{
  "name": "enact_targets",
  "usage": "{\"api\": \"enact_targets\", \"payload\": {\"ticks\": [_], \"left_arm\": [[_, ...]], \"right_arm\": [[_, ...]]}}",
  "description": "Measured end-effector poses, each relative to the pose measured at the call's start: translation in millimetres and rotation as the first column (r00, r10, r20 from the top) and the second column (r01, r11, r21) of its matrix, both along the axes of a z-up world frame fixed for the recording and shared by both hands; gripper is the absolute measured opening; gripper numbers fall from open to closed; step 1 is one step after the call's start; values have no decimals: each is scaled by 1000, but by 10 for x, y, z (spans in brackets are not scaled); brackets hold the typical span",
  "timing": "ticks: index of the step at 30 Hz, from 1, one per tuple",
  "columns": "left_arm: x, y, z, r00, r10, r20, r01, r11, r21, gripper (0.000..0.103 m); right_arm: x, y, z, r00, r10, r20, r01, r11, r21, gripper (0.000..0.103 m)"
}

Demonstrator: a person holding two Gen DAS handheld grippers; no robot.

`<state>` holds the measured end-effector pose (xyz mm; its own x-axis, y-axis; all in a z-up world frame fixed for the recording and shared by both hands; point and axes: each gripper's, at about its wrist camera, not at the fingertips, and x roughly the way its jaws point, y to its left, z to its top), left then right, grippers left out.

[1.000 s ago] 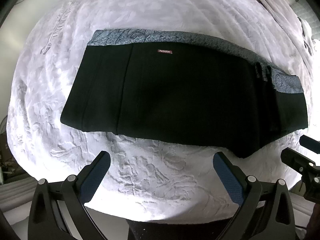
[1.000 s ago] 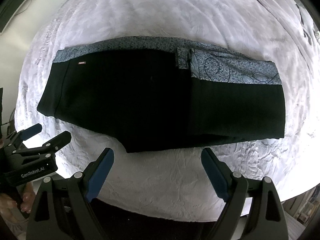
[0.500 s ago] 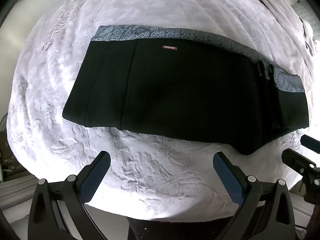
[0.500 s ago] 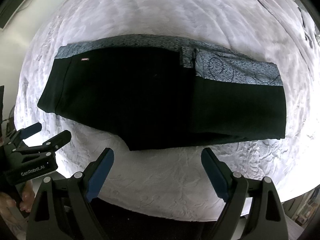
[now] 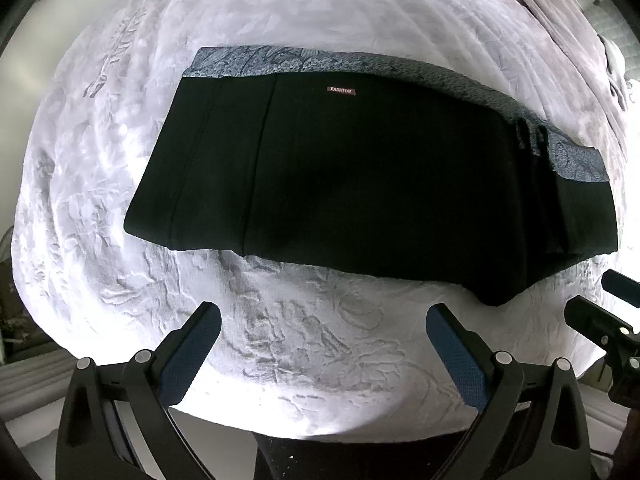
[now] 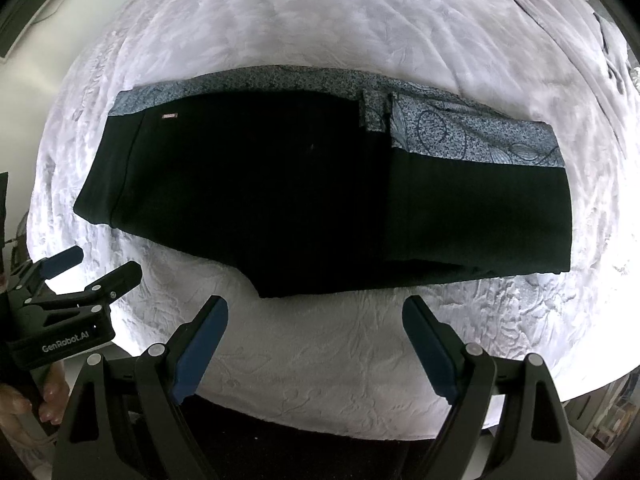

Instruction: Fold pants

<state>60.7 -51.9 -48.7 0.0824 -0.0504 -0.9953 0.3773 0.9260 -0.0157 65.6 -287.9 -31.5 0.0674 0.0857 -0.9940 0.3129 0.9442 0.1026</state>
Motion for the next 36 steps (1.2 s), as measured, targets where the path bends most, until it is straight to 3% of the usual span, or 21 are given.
{"api": "enact_targets", "payload": {"ticks": [36], "left_arm": [[151, 238, -177, 995, 92, -26, -93, 995, -29, 103]], "right_arm": [[56, 159, -160, 997, 39, -61, -39, 999, -12, 91]]}}
